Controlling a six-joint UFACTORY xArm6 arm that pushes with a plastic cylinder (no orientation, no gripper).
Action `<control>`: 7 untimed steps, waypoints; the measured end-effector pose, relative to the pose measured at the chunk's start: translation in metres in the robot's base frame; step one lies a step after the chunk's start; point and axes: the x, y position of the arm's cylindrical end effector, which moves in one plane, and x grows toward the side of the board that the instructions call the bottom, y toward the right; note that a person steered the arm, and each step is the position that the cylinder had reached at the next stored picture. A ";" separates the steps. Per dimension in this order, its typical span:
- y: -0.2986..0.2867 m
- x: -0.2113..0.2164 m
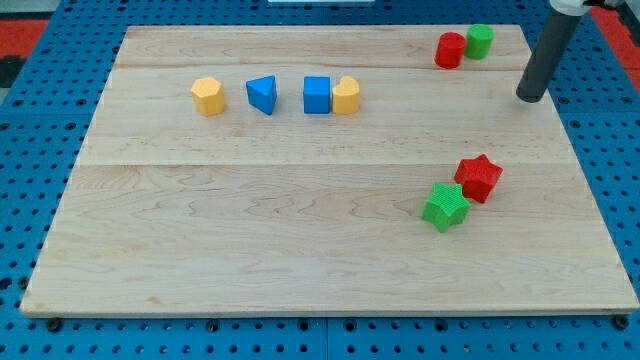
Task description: Push the heart blue cube into the blue triangle
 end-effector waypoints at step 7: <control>-0.016 0.025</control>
